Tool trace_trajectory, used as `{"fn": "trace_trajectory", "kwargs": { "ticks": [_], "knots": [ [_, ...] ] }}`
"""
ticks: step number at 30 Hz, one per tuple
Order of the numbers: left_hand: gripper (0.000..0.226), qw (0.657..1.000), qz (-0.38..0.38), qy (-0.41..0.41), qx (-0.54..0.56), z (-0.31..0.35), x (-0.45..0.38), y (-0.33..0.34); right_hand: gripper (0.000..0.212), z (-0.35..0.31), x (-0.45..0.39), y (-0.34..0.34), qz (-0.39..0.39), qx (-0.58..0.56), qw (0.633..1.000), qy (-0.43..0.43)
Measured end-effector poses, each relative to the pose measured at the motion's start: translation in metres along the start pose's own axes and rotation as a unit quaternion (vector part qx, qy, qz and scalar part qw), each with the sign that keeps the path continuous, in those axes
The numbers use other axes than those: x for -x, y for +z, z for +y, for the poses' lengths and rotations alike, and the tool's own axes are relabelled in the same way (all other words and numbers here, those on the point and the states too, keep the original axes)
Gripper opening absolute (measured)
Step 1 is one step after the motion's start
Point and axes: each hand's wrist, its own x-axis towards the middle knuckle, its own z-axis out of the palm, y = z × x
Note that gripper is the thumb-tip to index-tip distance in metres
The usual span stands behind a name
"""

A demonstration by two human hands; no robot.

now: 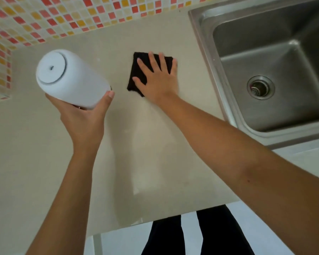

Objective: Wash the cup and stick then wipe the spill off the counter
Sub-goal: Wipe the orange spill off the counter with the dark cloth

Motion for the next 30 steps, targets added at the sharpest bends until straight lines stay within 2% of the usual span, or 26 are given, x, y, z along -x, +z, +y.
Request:
{"fn": "trace_trajectory", "kwargs": {
  "ticks": [4,9,11,13,17,19,21,23,27,30],
  "knots": [
    [0.094,1.0,0.008,-0.009,0.003,0.005,0.0,0.003,0.063,-0.001,0.103,0.018,0.051,-0.035,0.996,-0.064],
    [0.096,0.999,0.01,-0.024,0.028,0.014,-0.005,0.013,0.066,0.015,0.246,0.03,0.007,-0.016,0.994,-0.106],
    [0.097,0.999,0.003,-0.029,0.029,0.013,-0.004,0.017,0.068,0.025,0.248,0.03,0.004,-0.028,0.992,-0.123],
    [0.098,0.999,-0.01,-0.031,0.022,0.012,-0.002,0.02,0.068,0.033,0.214,0.026,0.02,-0.025,0.992,-0.118],
    [0.099,0.999,-0.017,-0.034,0.022,0.009,0.008,0.024,0.068,0.045,0.111,0.012,0.033,0.002,0.999,0.008],
    [0.098,0.999,-0.021,-0.033,0.028,0.008,0.012,0.027,0.067,0.038,0.1,0.014,0.032,0.01,0.999,0.041],
    [0.098,0.999,-0.022,-0.032,0.029,0.009,0.014,0.031,0.067,0.022,0.125,0.02,0.049,0.0,0.998,0.036],
    [0.097,0.999,-0.024,-0.034,0.027,0.011,0.013,0.035,0.066,0.006,0.174,0.025,0.047,-0.022,0.999,-0.007],
    [0.096,0.999,-0.03,-0.028,0.026,0.013,0.009,0.042,0.066,0.017,0.264,0.033,-0.009,-0.015,0.995,-0.102],
    [0.095,0.999,-0.035,-0.031,0.026,0.015,0.01,0.045,0.066,0.062,0.268,0.031,0.016,-0.003,0.999,-0.045]
  ]
}}
